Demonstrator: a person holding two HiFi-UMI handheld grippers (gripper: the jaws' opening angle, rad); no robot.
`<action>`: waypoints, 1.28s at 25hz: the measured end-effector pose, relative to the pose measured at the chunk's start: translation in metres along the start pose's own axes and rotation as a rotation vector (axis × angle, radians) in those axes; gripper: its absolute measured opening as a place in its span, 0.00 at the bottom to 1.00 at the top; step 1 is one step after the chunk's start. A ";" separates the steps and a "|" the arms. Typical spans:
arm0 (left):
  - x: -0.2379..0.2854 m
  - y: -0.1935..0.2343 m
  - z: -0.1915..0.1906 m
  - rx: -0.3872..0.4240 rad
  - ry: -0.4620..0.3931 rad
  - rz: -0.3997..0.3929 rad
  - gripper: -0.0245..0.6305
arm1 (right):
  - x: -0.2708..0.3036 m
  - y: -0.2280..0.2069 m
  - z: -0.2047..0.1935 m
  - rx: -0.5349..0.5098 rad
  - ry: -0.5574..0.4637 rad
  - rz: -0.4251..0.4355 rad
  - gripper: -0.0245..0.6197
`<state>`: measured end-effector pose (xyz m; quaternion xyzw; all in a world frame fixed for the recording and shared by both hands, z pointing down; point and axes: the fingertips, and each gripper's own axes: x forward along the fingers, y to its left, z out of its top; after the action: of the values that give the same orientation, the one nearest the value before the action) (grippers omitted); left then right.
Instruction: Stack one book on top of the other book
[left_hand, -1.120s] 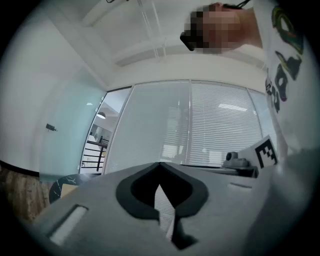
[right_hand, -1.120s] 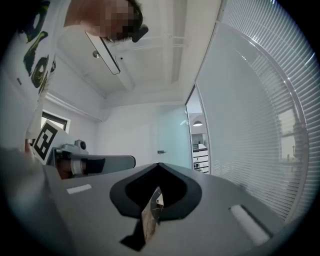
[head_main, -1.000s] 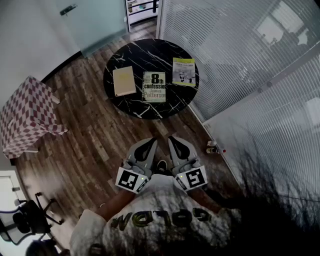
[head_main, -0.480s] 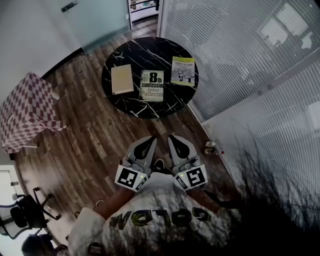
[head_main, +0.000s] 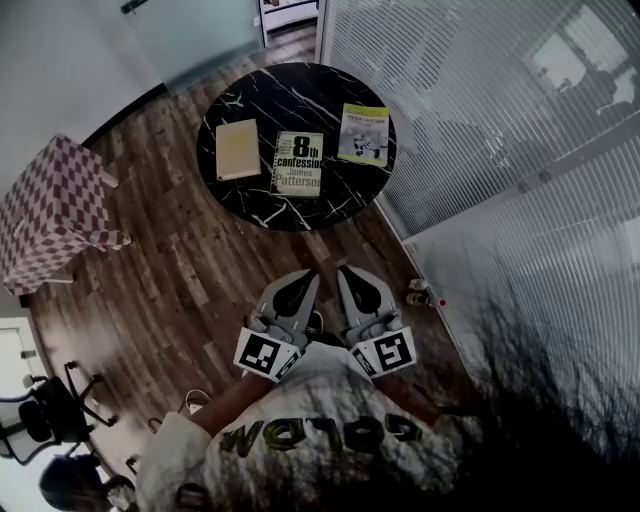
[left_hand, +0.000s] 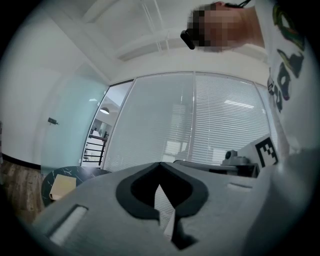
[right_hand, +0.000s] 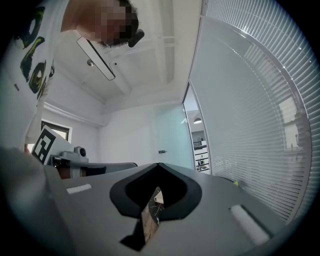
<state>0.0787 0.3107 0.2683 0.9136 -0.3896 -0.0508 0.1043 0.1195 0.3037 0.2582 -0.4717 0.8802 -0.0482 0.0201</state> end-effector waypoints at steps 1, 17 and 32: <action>0.003 0.002 -0.003 -0.001 0.005 0.002 0.04 | 0.002 -0.002 -0.002 0.003 0.003 0.003 0.04; 0.072 0.114 0.002 -0.039 0.001 0.047 0.04 | 0.121 -0.045 -0.019 -0.017 0.070 0.053 0.04; 0.148 0.249 0.035 -0.039 0.017 0.015 0.04 | 0.271 -0.091 -0.007 -0.046 0.074 0.019 0.04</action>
<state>0.0004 0.0307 0.2899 0.9089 -0.3944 -0.0497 0.1256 0.0445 0.0284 0.2775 -0.4615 0.8857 -0.0451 -0.0227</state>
